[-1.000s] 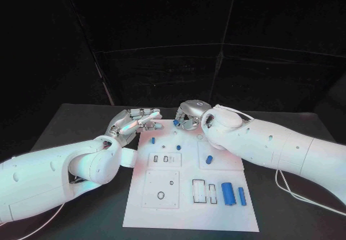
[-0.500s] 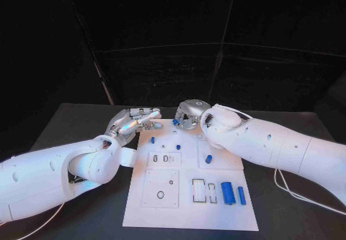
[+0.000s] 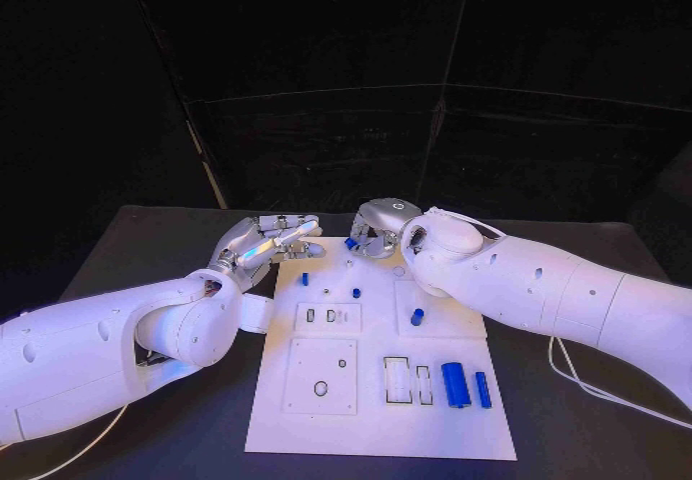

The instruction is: Assemble the parts on the task board

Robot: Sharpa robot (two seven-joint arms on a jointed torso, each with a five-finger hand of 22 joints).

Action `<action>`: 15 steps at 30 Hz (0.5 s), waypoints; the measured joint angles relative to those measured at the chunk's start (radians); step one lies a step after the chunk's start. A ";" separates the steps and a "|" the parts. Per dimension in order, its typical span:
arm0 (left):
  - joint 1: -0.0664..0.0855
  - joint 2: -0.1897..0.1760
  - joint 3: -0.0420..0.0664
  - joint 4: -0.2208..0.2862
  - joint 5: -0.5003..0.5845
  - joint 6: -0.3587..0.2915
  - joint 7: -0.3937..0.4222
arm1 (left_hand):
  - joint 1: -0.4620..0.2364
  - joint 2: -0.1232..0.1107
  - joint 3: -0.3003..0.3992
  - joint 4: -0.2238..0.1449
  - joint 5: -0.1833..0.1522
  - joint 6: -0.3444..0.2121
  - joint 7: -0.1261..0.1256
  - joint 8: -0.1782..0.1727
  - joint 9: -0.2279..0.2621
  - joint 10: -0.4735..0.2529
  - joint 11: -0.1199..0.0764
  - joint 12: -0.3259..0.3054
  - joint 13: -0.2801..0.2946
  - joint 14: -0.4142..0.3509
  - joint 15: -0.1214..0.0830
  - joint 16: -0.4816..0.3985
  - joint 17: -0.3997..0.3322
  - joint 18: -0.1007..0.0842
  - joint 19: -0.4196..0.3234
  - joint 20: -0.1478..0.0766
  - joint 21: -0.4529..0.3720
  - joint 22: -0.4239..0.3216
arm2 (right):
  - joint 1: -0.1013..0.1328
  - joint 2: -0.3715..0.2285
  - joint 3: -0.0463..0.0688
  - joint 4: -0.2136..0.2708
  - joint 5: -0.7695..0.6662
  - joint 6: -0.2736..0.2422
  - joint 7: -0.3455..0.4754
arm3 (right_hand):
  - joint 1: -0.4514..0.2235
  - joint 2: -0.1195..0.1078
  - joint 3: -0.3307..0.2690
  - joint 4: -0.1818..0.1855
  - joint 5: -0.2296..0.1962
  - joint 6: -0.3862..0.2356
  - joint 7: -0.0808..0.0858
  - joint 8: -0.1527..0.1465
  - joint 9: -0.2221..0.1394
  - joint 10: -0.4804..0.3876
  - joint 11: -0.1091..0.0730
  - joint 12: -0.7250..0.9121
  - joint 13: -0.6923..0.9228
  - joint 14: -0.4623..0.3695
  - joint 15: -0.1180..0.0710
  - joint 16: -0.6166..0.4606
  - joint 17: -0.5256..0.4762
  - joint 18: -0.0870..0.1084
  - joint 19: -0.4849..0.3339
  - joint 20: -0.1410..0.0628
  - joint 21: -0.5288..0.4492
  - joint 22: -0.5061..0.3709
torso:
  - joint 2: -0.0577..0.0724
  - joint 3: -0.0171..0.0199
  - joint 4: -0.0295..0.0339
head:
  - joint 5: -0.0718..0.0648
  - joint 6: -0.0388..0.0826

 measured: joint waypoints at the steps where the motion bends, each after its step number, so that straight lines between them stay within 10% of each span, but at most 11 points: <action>1: 0.000 0.000 0.000 0.000 0.000 0.000 0.000 | 0.000 0.000 0.000 0.000 0.000 0.000 0.000 0.000 0.000 0.000 0.000 0.000 0.000 0.000 0.000 0.000 0.000 0.000 0.000 0.000 0.000 0.000 | 0.000 0.000 0.000 0.001 0.000 0.000 0.000 | 0.000 0.000 0.000 0.000 0.000 0.000 0.000 0.000 0.000 0.000 0.000 0.000 0.000 0.000 0.000 0.000 -0.001 0.000 0.000 0.000 0.000 0.000 | 0.000 0.0001 0.0000 | 0.000 0.000; 15: 0.000 0.000 0.000 -0.002 0.000 0.000 0.000 | 0.000 0.000 0.000 0.000 0.000 0.000 0.000 0.000 0.000 0.000 0.000 0.000 0.000 0.000 0.000 0.000 0.000 0.000 0.000 0.000 0.000 0.000 | -0.002 -0.009 -0.001 0.010 -0.001 -0.008 0.002 | 0.017 0.009 0.027 -0.008 0.005 0.000 0.000 -0.008 0.000 0.000 0.000 -0.008 0.000 0.000 0.000 0.000 -0.003 0.000 -0.007 0.000 0.000 -0.002 | -0.001 0.0002 -0.0001 | -0.002 -0.005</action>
